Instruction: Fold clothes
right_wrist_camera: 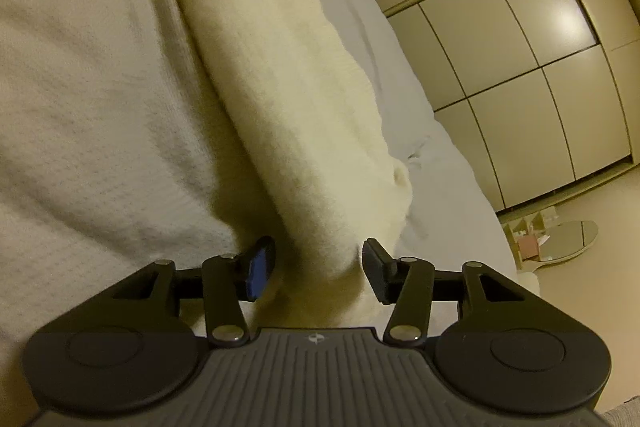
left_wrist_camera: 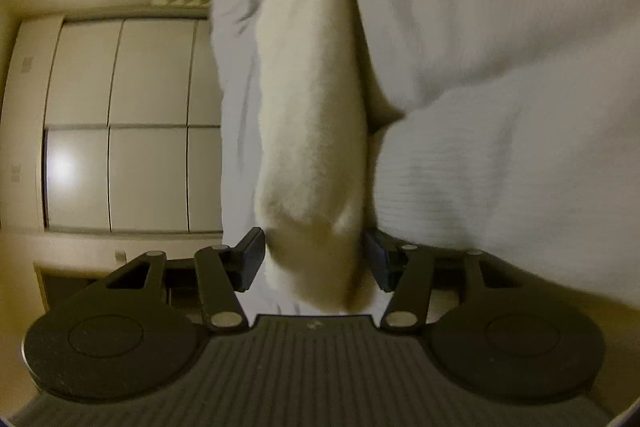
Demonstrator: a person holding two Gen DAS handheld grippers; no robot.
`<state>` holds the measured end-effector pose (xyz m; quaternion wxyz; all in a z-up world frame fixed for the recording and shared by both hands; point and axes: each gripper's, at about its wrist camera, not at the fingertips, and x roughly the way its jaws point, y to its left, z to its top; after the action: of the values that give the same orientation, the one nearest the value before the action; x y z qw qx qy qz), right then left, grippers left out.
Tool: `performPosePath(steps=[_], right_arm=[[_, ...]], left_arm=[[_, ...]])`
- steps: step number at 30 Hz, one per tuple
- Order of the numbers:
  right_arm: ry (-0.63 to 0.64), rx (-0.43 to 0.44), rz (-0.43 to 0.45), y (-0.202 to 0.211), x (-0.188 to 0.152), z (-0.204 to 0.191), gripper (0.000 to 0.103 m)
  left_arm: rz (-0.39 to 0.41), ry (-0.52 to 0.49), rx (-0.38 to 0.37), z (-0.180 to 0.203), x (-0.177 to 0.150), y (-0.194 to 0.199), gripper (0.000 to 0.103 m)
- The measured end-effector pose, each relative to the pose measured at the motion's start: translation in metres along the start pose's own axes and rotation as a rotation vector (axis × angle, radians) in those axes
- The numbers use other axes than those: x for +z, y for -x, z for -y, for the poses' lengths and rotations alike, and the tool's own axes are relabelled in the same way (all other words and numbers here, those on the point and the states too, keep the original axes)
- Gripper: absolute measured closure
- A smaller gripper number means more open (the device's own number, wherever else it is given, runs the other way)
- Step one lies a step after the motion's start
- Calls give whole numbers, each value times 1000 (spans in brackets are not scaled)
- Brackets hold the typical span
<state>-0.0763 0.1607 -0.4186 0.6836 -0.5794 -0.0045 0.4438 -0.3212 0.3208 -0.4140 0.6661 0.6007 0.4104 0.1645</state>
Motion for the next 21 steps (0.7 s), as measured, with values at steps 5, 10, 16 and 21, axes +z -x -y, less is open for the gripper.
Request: performPosePath(steps=[5, 10, 16, 21], right_arm=[[22, -7, 24, -13, 1, 0, 80], [3, -3, 69, 17, -6, 6, 88], [-28, 29, 86, 90, -22, 5, 88], [-85, 79, 81, 161, -46, -20, 87]], left_arm=[[37, -60, 23, 5, -9, -23, 82], [53, 107, -13, -19, -18, -9, 87], [77, 215, -59, -42, -18, 58, 87], [85, 331, -107, -35, -17, 129, 86]])
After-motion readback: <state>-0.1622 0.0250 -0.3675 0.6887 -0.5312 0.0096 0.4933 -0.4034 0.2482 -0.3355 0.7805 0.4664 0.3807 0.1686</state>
